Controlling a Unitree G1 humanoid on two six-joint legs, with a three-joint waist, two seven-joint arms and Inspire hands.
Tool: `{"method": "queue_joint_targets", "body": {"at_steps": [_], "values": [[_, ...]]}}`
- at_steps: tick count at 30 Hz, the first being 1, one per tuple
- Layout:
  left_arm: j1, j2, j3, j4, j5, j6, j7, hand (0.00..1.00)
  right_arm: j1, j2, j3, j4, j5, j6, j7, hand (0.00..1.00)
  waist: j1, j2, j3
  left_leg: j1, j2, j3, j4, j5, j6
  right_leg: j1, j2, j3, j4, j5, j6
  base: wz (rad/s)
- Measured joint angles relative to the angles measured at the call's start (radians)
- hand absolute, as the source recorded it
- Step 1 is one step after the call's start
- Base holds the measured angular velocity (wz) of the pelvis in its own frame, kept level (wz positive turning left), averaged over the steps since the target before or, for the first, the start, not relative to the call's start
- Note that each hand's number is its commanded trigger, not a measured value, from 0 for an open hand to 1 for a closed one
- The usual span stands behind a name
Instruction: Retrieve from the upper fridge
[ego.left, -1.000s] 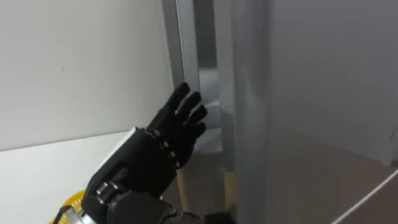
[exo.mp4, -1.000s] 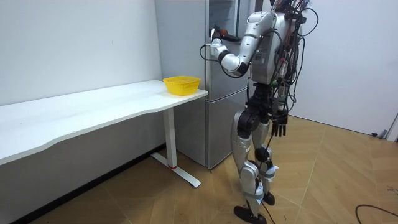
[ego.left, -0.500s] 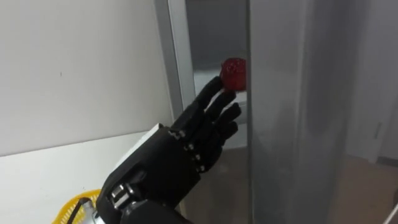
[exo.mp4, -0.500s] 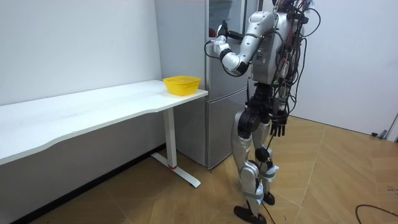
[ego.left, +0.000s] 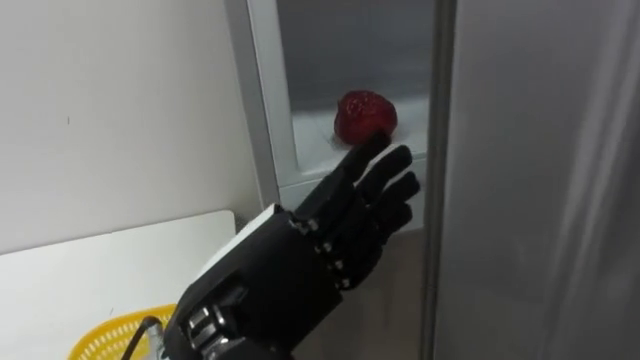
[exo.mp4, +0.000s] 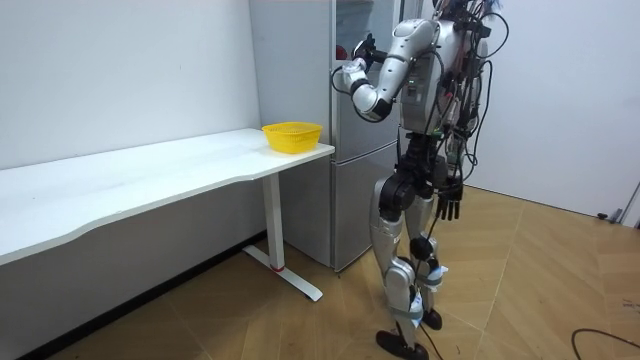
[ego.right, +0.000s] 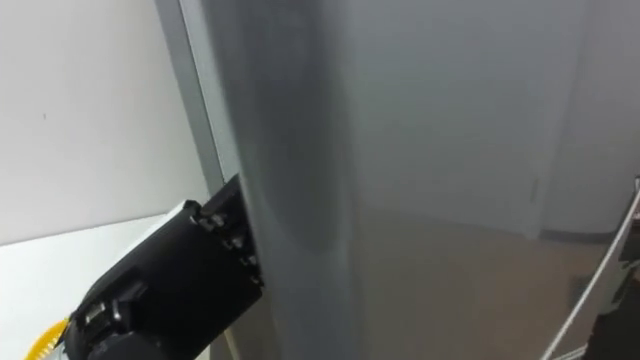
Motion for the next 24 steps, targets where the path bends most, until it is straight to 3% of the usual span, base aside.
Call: {"method": "queue_joint_targets", "body": {"at_steps": [2,8,13,18,21,24], "values": [[-0.004,0.000,-0.007,0.000,0.002,0.003,-0.001,0.00,-0.005,0.000,0.000,0.000,0.003,0.000,-0.001,0.00,-0.003,-0.001,0.0005,0.001,0.002,0.010,0.000,0.000,0.000,-0.011,0.001,0.006,0.007,0.000,0.000,-0.12],[-0.088,0.001,-0.054,0.000,0.001,0.011,0.000,0.00,-0.008,-0.003,0.000,0.006,0.015,-0.001,-0.002,0.00,-0.015,-0.005,0.0032,0.014,0.003,0.033,-0.003,0.000,0.000,-0.009,0.001,0.021,0.009,0.000,0.000,-0.08],[-0.106,0.003,-0.103,0.000,0.001,0.011,0.001,0.00,-0.016,-0.009,-0.003,0.004,0.018,-0.002,-0.008,0.00,-0.064,-0.003,0.0024,0.016,0.001,0.056,-0.003,0.000,0.000,-0.015,0.006,0.048,0.008,0.003,0.002,-0.13],[-0.116,0.010,-0.115,0.000,0.001,0.012,0.007,0.00,-0.011,-0.014,-0.003,0.011,0.022,-0.001,-0.020,0.00,-0.098,0.015,-0.0062,0.016,0.015,0.103,-0.003,0.000,0.000,-0.029,0.017,0.088,0.007,0.017,-0.003,-0.31],[-0.141,0.013,-0.121,0.000,-0.002,0.013,0.000,0.00,-0.001,-0.015,-0.037,0.010,0.043,-0.001,-0.012,0.00,-0.135,0.020,-0.0034,0.016,0.015,0.115,-0.003,0.000,0.000,-0.031,0.019,0.094,0.007,0.018,-0.003,-0.08],[-0.169,0.019,-0.141,0.001,-0.003,0.013,0.001,0.00,0.000,-0.021,-0.045,0.010,0.076,-0.001,0.005,0.00,-0.150,0.023,-0.0012,0.017,0.015,0.132,-0.004,0.000,0.000,-0.033,0.020,0.103,0.005,0.018,-0.003,-0.04]]}}
